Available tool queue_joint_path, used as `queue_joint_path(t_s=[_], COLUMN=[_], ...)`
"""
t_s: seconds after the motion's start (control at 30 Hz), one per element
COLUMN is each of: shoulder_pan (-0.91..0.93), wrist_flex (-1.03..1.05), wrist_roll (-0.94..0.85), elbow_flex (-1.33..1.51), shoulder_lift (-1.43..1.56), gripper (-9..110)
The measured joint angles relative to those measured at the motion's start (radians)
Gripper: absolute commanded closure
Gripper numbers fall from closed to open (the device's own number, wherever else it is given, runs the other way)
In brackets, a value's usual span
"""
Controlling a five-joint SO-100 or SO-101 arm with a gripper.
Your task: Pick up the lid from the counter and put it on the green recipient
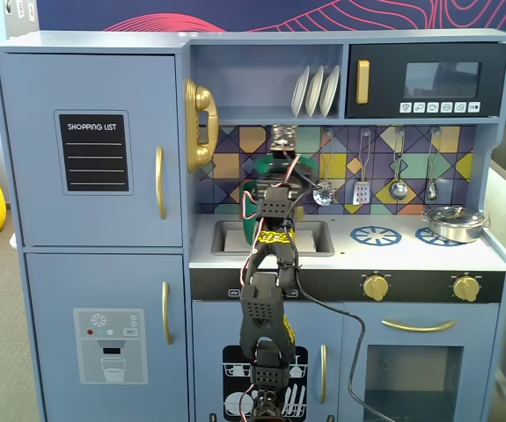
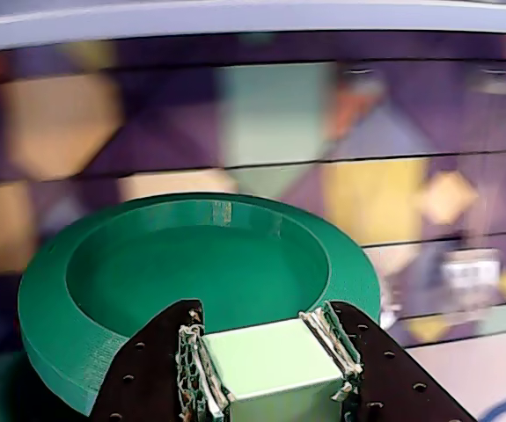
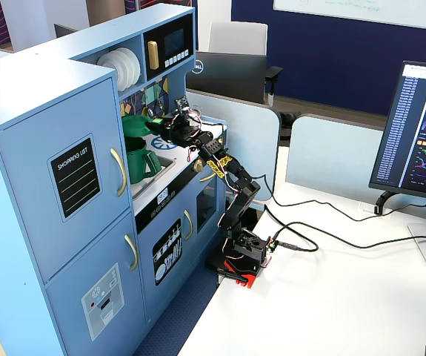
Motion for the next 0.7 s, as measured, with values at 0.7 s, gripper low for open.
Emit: queue_joint_path(t_s=[0.7], shoulder_pan=[-0.061], wrist_flex=[-0.021], wrist_roll=[-0.041], elbow_flex=[0.133], shoulder_lift=[0.025], gripper=[102])
